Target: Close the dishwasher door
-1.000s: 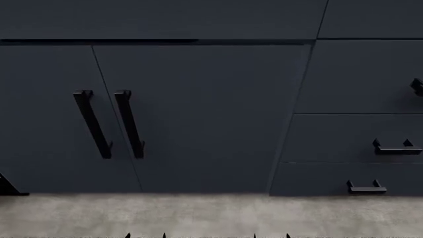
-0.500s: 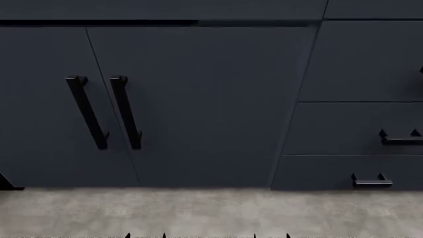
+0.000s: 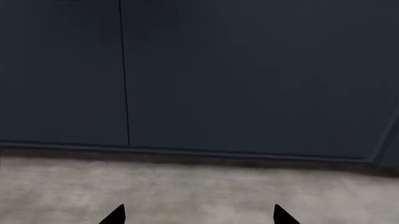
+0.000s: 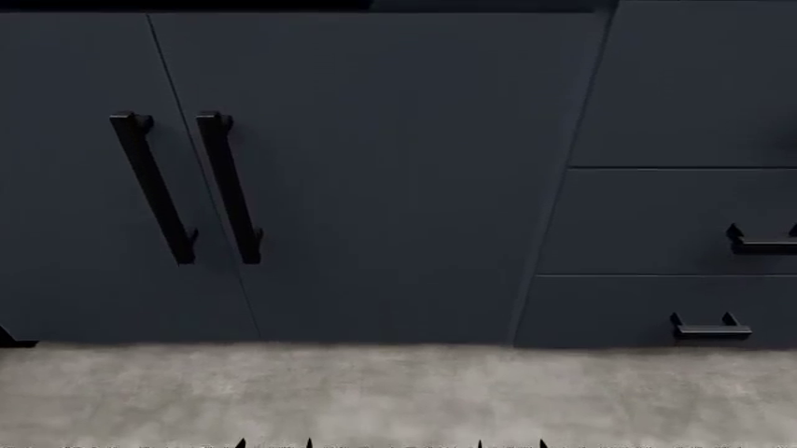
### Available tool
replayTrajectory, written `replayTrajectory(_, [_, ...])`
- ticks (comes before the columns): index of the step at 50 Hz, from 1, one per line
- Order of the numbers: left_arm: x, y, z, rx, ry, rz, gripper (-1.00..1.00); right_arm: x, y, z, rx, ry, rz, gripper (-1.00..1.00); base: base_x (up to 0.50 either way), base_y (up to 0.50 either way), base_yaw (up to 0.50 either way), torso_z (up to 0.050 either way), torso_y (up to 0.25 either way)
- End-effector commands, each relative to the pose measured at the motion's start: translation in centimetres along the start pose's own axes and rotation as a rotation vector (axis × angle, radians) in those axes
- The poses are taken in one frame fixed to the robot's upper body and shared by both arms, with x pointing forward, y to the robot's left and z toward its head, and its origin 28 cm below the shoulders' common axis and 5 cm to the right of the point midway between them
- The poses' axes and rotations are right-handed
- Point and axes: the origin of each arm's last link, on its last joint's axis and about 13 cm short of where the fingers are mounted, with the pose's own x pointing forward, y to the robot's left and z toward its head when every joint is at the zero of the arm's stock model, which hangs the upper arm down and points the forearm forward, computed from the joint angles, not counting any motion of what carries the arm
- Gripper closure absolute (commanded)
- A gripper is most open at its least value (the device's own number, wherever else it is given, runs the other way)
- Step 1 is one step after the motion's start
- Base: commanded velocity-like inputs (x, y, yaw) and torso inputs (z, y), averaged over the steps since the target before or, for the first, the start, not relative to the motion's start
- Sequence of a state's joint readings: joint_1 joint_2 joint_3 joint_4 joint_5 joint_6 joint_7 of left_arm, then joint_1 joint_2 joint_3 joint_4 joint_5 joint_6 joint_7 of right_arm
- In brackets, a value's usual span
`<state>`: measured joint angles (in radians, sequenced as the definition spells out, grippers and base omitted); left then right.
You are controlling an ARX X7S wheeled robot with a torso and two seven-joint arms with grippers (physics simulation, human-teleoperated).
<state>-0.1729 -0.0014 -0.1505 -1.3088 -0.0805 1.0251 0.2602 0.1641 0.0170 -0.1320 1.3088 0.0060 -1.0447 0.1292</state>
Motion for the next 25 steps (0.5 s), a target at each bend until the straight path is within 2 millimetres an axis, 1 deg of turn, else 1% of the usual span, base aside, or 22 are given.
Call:
replayTrajectory(1, [-0.01, 0.01, 0.00, 0.000, 0.000, 0.000, -1.00, 0.01, 0.00, 0.01, 0.001, 0.000, 0.000, -1.00, 0.00, 0.00, 0.00, -0.050, 0.000])
replayTrajectory(25, [-0.02, 0.00, 0.00, 0.002, -0.001, -0.001, -1.00, 0.06, -0.03, 0.04, 0.004, -0.003, -0.001, -1.00, 0.00, 0.00, 0.00, -0.050, 0.000])
